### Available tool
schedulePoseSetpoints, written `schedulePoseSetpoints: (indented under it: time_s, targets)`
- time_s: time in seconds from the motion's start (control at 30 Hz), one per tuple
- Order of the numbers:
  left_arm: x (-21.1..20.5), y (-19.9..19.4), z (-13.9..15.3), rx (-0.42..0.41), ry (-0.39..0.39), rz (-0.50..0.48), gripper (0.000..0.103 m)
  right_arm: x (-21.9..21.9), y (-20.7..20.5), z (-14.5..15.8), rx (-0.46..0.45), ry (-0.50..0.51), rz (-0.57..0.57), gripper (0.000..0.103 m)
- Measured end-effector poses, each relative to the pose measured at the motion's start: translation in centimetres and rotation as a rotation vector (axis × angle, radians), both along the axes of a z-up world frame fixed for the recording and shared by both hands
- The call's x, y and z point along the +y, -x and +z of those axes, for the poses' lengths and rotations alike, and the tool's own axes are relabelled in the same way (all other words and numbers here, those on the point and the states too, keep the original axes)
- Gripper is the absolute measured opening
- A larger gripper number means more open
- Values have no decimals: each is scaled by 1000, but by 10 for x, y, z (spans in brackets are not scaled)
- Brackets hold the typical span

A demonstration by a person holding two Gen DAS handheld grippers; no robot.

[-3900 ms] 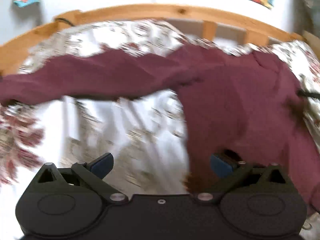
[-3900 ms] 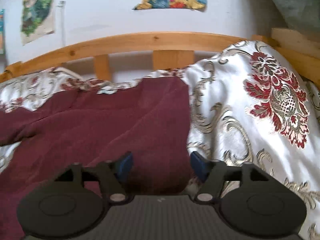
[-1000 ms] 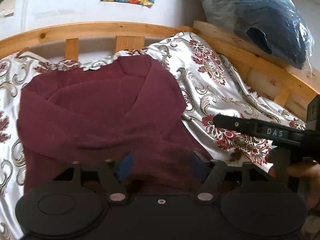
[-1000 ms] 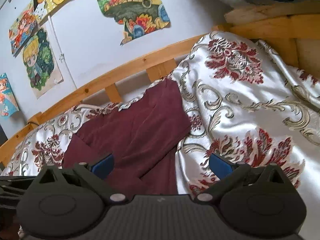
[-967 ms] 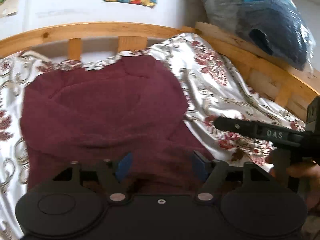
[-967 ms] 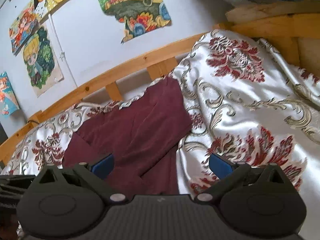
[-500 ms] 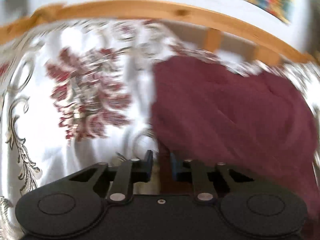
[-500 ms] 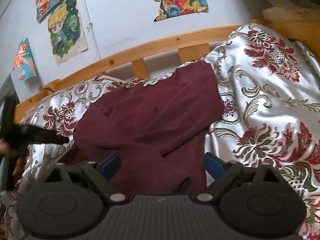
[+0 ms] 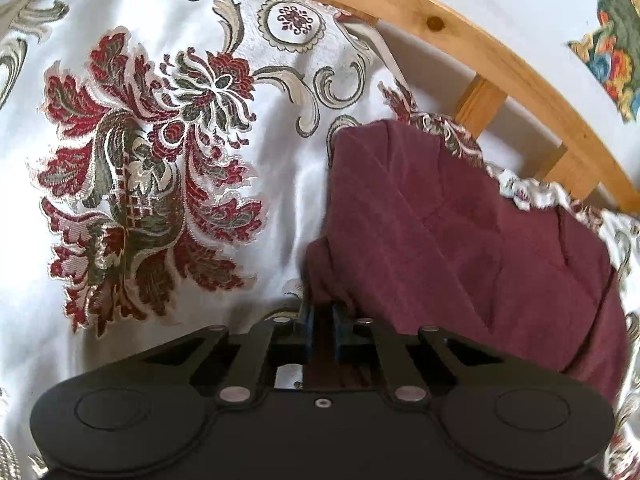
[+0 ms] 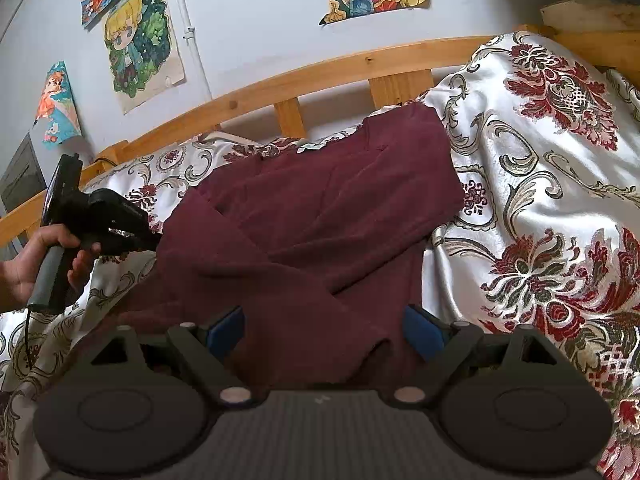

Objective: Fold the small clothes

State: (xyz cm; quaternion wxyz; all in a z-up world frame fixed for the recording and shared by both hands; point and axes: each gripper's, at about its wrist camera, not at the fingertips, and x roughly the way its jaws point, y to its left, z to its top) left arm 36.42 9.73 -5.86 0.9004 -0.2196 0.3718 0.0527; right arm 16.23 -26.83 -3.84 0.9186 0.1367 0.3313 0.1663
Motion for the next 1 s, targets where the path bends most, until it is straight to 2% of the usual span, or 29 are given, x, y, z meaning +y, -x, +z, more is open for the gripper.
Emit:
schedulePoseSetpoints:
  time_s: [0.1, 0.17, 0.5, 0.63, 0.83, 0.93, 1.0]
  targets:
    - [8, 3, -1, -9, 64, 31, 10, -2, 0, 0, 1, -4, -5, 91]
    - [13, 8, -1, -22, 97, 45, 15, -2, 0, 0, 2, -5, -7, 91]
    - [20, 9, 1, -49, 162, 48, 16, 0, 1, -1, 7, -4, -10, 91]
    - [26, 17, 5, -77, 189, 57, 30, -2, 1, -1, 10, -6, -16, 91]
    - [30, 26, 5, -108, 226, 33, 33, -1, 0, -2, 14, -3, -11, 91]
    - [24, 19, 3, -82, 190, 23, 31, -1, 0, -2, 15, -3, -11, 91]
    - [21, 14, 2, -62, 180, 22, 14, -1, 0, -2, 15, -2, -12, 91]
